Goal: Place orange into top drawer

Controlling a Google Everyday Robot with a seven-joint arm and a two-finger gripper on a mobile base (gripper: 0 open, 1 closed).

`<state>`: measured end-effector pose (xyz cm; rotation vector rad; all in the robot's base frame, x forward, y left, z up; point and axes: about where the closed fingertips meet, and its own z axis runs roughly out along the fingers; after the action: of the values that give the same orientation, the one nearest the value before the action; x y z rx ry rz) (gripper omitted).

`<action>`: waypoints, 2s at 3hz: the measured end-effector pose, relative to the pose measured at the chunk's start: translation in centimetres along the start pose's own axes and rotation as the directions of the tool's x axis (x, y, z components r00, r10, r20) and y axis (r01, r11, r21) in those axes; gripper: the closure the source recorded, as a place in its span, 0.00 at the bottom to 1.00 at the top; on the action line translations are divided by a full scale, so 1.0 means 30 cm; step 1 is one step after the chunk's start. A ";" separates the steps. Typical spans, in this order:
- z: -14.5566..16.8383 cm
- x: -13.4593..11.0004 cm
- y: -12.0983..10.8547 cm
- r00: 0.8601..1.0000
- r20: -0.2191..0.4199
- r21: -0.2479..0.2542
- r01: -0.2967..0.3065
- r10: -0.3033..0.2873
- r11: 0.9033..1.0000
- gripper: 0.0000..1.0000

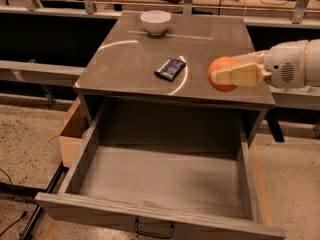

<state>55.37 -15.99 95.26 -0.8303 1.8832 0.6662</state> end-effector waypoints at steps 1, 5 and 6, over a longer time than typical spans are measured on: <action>-0.051 0.081 0.151 0.999 -0.034 -0.072 -0.038 0.036 0.997 1.00; 0.271 0.557 0.268 0.959 -0.198 -0.209 0.162 -0.204 0.964 1.00; 0.360 0.618 0.196 0.930 -0.244 -0.147 0.244 -0.274 0.959 1.00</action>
Offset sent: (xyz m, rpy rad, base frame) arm -0.1439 0.0388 -0.0845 -0.0426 0.1152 0.2594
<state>50.53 -9.29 74.61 -1.2704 1.9332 0.5210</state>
